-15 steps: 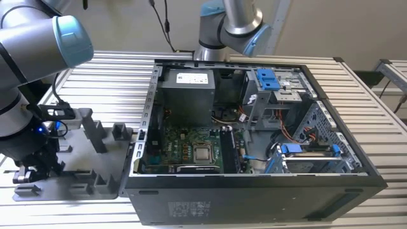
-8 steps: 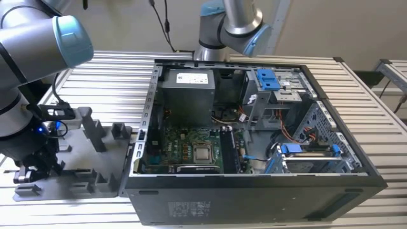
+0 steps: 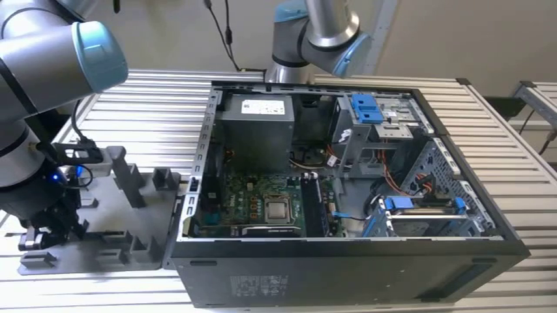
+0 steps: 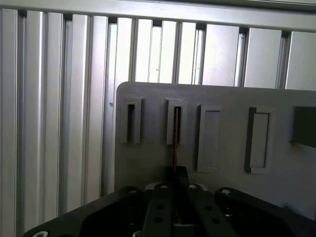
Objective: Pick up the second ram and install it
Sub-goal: 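Pick up the second ram and move it above second insertion slot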
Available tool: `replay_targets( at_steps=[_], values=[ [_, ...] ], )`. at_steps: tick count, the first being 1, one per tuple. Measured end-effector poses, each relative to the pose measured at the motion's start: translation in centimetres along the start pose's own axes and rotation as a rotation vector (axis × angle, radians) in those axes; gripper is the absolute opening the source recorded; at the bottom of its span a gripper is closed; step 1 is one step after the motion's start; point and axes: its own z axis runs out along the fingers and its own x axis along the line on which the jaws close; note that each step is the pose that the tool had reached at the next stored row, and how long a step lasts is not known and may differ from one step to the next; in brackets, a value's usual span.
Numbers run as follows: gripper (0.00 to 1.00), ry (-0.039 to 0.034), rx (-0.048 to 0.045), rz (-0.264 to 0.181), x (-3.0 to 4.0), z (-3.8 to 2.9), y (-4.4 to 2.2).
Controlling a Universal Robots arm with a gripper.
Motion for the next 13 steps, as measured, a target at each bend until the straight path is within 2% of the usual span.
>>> replay_targets(
  at_steps=[5, 13],
  values=[
    [0.14, 0.0000, 0.0000, 0.000, 0.00, -0.08, 0.00],
    [0.14, 0.0000, 0.0000, 0.000, -0.03, -1.03, 0.02]
  ],
)
